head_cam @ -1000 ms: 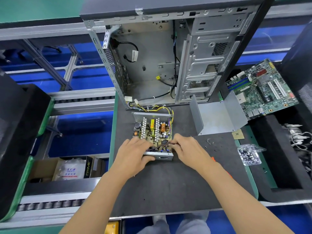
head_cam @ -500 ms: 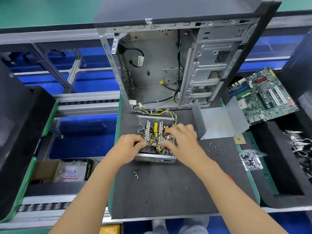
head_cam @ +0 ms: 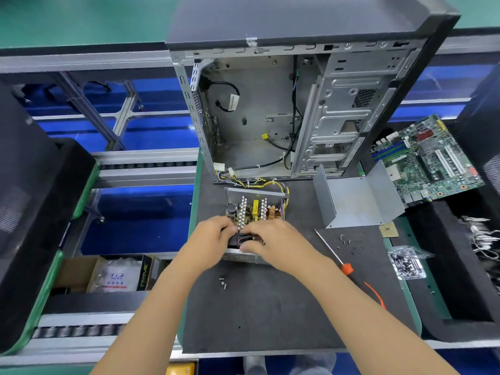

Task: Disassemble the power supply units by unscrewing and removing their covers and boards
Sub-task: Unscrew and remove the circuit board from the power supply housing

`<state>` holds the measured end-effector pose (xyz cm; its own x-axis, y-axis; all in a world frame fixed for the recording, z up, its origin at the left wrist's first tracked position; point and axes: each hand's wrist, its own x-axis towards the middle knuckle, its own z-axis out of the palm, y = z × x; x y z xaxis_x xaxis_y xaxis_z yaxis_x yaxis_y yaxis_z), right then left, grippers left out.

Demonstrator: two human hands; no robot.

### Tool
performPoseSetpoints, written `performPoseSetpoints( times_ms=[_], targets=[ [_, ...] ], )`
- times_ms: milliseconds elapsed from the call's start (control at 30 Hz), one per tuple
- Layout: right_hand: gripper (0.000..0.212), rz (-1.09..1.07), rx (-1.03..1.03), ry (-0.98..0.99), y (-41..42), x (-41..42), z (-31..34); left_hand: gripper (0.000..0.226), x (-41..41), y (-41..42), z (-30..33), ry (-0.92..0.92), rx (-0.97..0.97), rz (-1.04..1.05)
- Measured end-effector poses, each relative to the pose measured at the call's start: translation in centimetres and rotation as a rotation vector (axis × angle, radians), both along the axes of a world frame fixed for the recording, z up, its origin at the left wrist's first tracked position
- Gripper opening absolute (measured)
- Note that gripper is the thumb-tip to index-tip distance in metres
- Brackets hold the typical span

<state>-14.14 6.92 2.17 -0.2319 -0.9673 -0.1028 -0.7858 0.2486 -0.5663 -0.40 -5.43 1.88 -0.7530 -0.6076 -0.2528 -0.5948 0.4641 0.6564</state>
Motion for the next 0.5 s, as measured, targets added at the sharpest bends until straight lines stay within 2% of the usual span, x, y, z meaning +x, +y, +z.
performPoseSetpoints(
  times_ms=[167, 267, 333, 433, 500],
  targets=[
    [0.025, -0.113, -0.264, -0.002, 0.5, 0.7, 0.2, 0.019, 0.4, 0.4, 1.3, 0.226, 0.016, 0.118],
    [0.027, -0.227, -0.342, -0.142, 0.5, 0.0, 0.8, 0.015, -0.4, 0.3, 3.1, 0.396, 0.024, 0.189],
    [0.019, -0.360, -0.412, -0.252, 1.0, -0.6, 1.1, 0.021, -0.8, 0.2, 3.7, 0.475, 0.041, 0.241],
    [0.017, -0.648, -0.530, -0.492, 2.4, -2.5, 1.7, 0.020, -0.9, 0.1, 2.9, 0.432, 0.036, 0.248],
    [0.013, -0.837, -0.627, -0.514, 3.7, -4.6, 2.1, 0.016, -0.9, 0.2, 1.6, 0.356, 0.045, 0.214]
  ],
)
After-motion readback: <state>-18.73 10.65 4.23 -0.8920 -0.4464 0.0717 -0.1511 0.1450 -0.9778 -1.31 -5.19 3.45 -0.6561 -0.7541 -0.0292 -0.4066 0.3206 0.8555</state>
